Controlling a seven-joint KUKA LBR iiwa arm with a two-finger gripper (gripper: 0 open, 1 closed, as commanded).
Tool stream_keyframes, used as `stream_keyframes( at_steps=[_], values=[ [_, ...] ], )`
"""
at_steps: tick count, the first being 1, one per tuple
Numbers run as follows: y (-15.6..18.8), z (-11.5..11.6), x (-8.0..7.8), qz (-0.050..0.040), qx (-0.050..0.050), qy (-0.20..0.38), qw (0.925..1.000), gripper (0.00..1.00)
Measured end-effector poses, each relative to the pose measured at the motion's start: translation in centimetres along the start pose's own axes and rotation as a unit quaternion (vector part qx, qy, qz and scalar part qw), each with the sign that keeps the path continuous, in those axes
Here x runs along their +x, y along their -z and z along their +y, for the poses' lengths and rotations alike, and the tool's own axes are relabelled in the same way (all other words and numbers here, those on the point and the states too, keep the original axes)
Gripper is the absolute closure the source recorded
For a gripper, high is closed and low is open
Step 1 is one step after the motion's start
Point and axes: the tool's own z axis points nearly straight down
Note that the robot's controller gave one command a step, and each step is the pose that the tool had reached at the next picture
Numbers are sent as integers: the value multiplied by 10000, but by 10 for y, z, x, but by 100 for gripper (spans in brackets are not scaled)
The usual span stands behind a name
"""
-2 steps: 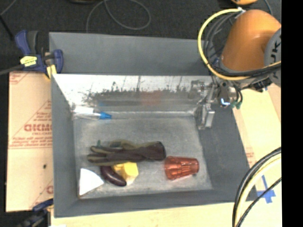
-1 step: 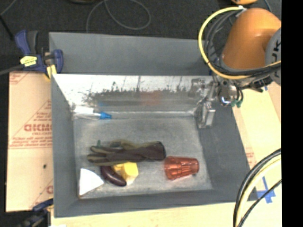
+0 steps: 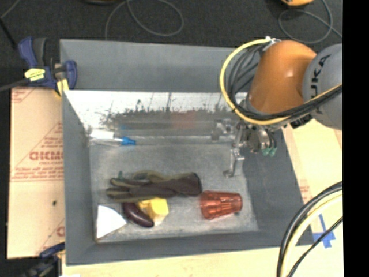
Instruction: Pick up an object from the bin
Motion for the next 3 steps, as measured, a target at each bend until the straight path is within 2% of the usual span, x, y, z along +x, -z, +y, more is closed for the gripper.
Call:
stream_keyframes(
  at_steps=[1,2,3],
  values=[
    [-21,20,12,49,-25,68,10000,0],
    [-37,39,47,-30,2,162,9999,0],
    [-63,53,59,37,-24,49,10000,0]
  ],
)
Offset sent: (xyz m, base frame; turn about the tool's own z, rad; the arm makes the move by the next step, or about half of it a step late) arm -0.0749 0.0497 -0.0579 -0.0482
